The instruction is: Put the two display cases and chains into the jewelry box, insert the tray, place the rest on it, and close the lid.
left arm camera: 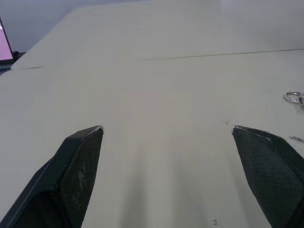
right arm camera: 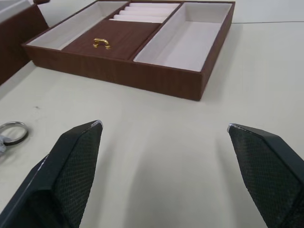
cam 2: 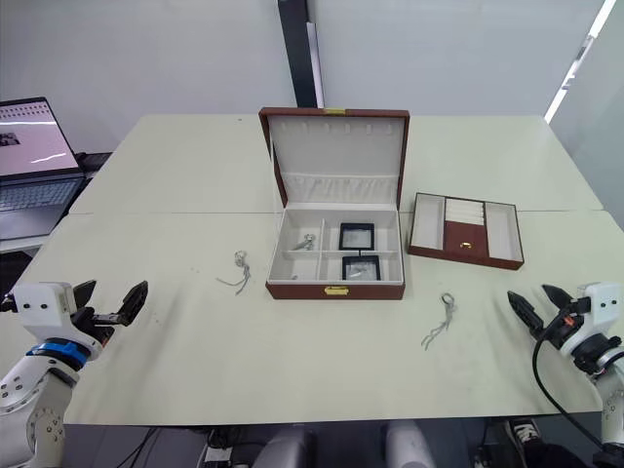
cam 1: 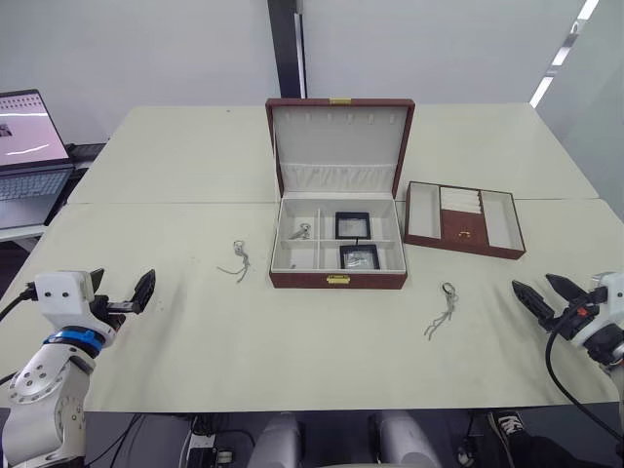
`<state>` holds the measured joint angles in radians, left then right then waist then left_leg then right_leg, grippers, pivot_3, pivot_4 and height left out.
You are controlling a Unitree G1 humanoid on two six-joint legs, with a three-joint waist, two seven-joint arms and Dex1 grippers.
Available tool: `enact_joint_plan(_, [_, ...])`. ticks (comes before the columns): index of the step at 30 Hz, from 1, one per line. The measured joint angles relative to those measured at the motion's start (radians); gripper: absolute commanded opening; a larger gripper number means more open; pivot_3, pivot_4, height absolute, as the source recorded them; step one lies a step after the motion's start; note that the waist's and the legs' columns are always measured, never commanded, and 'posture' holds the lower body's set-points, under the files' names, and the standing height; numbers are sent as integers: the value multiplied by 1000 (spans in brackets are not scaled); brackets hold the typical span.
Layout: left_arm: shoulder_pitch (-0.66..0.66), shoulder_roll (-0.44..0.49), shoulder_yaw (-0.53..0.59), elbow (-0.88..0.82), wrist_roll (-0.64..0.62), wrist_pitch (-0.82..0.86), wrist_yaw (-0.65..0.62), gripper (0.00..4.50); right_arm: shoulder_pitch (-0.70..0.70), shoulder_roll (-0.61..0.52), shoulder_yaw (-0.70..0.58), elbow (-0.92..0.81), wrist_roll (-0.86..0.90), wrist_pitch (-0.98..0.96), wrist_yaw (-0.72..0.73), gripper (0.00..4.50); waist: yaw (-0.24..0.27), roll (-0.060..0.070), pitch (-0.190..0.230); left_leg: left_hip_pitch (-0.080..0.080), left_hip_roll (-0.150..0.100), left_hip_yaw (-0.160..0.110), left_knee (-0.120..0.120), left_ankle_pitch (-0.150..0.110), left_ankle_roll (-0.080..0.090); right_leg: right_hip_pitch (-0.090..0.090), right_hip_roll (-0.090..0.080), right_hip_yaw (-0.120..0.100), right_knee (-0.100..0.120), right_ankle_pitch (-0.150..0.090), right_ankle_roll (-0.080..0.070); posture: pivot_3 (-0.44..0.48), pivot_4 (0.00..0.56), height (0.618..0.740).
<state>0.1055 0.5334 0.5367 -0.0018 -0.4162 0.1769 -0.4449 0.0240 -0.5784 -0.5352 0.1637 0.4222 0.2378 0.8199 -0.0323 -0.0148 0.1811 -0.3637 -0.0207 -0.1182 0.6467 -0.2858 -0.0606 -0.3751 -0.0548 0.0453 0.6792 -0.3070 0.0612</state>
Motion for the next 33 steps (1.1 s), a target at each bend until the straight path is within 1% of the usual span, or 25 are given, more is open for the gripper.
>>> enact_joint_plan(3, [-1, 0, 0, 23, 1, -9, 1, 4500, -5, -2, 5, 15, 0, -18, -6, 4483, 0, 0, 0, 0, 0, 0, 0, 0, 0, 0, 0, 0, 0, 0, 0, 0, 150, 740])
enact_joint_plan(11, [-7, 0, 0, 22, 1, -10, -2, 4500, -18, -22, 9, 34, 4, -32, -11, 4483, 0, 0, 0, 0, 0, 0, 0, 0, 0, 0, 0, 0, 0, 0, 0, 0, 150, 740])
enact_joint_plan(15, [-21, 1, -8, -5, -2, -6, -24, 4500, -24, -52, 14, 34, 21, -31, 22, 4483, 0, 0, 0, 0, 0, 0, 0, 0, 0, 1, 0, 0, 0, 0, 0, 0, 150, 740])
enact_joint_plan(17, [-35, 15, -38, -40, -10, 8, -55, 4500, -41, -88, 39, 32, 30, -19, 57, 4483, 0, 0, 0, 0, 0, 0, 0, 0, 0, 1, 0, 0, 0, 0, 0, 0, 150, 740])
enact_joint_plan(21, [-75, 67, -111, -130, -30, 42, -137, 4500, -99, -203, 97, 11, 32, 19, 150, 4483, -1, 0, 0, 0, 0, 0, 0, 0, 0, 1, 0, 0, 0, 0, 0, 0, 150, 740])
enact_joint_plan(24, [-106, 106, -175, -208, -56, 83, -210, 4500, -166, -311, 170, 20, 26, 46, 255, 4483, -1, 0, 0, 0, 0, 0, 0, 0, 0, 1, 0, 0, -1, 0, 0, 0, 150, 740])
enact_joint_plan(26, [-135, 126, -239, -266, -72, 104, -266, 4500, -246, -371, 233, 66, -5, 39, 330, 4483, -1, 0, 0, 0, 0, 1, 1, 0, 0, 1, 0, 0, -1, 0, 0, 0, 150, 740])
enact_joint_plan(27, [-141, 129, -255, -283, -77, 107, -281, 4500, -265, -385, 248, 77, -11, 34, 346, 4483, 0, 0, 0, 0, 0, 0, 0, 0, 0, 1, 0, 0, -1, 0, 0, 0, 150, 740])
enact_joint_plan(29, [-168, 141, -294, -307, -95, 130, -323, 4500, -355, -410, 314, 159, -52, 12, 408, 4483, -3, 0, 0, 0, 0, 1, 0, 0, 0, 1, 0, 0, -1, 0, 0, 0, 150, 740])
enact_joint_plan(31, [-185, 146, -316, -330, -106, 141, -353, 4500, -404, -418, 356, 204, -82, -9, 444, 4483, -2, 0, 0, 0, 0, 1, 0, 0, 0, 1, 0, 0, -1, 0, 0, 0, 150, 740])
enact_joint_plan(33, [-204, 163, -357, -355, -116, 149, -404, 4500, -503, -425, 433, 292, -141, -47, 501, 4483, -6, 0, 1, 0, 0, 2, 1, 0, 0, 1, 0, 0, -1, 0, 0, 0, 150, 740])
